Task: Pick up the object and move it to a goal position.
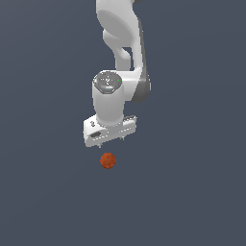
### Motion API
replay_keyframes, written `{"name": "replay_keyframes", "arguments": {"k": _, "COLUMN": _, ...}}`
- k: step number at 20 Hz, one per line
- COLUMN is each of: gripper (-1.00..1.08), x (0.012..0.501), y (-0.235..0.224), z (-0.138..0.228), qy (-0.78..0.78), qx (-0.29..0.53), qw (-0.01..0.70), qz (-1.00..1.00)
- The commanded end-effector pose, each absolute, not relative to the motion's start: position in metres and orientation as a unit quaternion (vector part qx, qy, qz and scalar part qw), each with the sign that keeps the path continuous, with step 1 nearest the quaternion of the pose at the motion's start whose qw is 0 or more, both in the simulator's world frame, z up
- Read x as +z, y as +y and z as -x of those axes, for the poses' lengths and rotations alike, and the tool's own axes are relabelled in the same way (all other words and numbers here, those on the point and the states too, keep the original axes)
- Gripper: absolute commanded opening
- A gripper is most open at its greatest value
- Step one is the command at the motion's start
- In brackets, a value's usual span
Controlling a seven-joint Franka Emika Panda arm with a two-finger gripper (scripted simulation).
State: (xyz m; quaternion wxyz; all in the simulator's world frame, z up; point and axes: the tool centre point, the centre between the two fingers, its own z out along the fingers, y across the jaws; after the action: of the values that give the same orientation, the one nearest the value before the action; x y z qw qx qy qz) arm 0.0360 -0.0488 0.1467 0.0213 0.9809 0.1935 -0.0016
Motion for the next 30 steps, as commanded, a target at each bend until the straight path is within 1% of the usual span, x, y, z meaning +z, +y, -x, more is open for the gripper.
{"name": "replay_keyframes", "arguments": {"k": 1, "gripper": 1.00, "x": 0.141, "y": -0.051, "z": -0.042, "qy": 0.225, "qx": -0.002, "qw": 0.019, "qz": -0.974}}
{"name": "replay_keyframes", "arguments": {"k": 16, "gripper": 1.00, "x": 0.107, "y": -0.066, "z": -0.069, "qy": 0.384, "qx": -0.002, "qw": 0.005, "qz": -0.923}}
{"name": "replay_keyframes", "arguments": {"k": 30, "gripper": 1.00, "x": 0.097, "y": -0.071, "z": -0.075, "qy": 0.422, "qx": 0.000, "qw": 0.000, "qz": -0.906}}
